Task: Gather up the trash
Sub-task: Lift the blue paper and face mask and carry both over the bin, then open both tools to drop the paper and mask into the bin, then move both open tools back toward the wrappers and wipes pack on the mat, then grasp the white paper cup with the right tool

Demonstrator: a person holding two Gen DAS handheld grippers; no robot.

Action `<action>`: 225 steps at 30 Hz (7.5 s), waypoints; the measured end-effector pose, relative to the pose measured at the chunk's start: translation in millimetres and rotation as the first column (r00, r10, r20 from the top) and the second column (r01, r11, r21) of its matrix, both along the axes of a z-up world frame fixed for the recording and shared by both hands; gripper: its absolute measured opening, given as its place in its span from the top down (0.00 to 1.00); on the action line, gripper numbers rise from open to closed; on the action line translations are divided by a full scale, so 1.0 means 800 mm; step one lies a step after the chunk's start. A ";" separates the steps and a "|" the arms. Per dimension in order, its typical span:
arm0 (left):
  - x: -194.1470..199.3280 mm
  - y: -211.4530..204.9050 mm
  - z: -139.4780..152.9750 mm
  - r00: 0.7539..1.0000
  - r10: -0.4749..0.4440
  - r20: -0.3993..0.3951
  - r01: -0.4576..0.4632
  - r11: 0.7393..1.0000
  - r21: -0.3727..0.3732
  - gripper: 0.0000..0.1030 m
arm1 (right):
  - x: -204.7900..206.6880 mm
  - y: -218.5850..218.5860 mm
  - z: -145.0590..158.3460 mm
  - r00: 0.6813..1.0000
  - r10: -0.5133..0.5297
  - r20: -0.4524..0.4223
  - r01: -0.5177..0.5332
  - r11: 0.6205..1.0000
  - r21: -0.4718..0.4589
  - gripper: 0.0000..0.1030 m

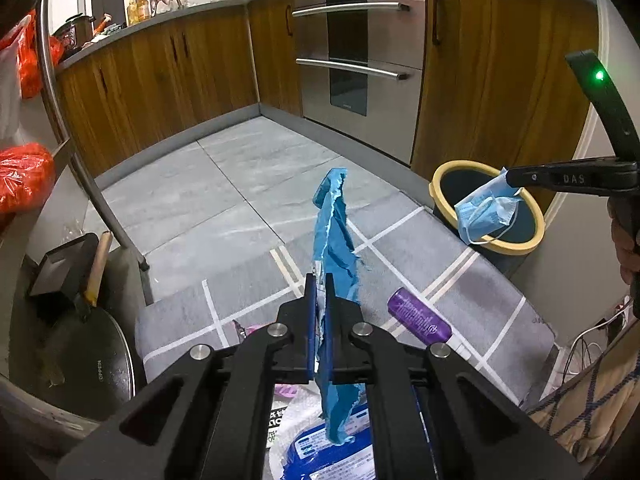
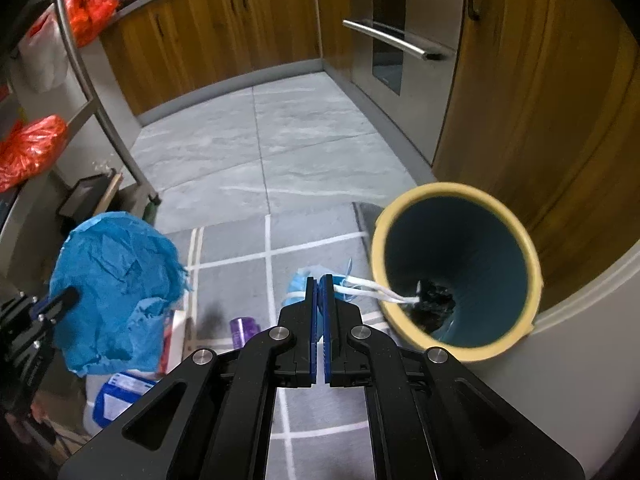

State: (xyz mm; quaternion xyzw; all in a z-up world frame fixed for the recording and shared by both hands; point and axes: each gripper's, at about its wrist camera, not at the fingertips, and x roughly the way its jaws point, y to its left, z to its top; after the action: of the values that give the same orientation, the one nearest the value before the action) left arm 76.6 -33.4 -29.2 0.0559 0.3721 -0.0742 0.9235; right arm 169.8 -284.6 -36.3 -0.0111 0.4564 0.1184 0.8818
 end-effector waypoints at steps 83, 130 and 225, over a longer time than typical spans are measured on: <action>0.234 -0.294 -0.078 0.954 -0.261 -0.146 0.253 0.965 -0.071 0.85 | 0.151 -0.182 -0.075 0.921 -0.373 -0.108 0.369 0.928 -0.056 0.97; 0.066 -0.119 0.012 0.995 -0.097 -0.024 0.097 0.995 -0.004 0.06 | 0.070 -0.090 0.018 0.956 -0.253 0.151 0.268 0.960 -0.085 0.05; -0.021 0.146 -0.053 0.939 0.253 -0.234 -0.263 0.965 -0.014 0.06 | -0.011 0.212 -0.115 0.926 0.217 -0.307 -0.213 0.976 0.048 0.67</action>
State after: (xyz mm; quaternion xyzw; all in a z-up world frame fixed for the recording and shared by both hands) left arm 60.1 83.1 -71.6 -0.0232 0.4791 0.0330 0.8768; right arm 161.3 -115.0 -128.7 -0.0361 0.5846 0.2179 0.7807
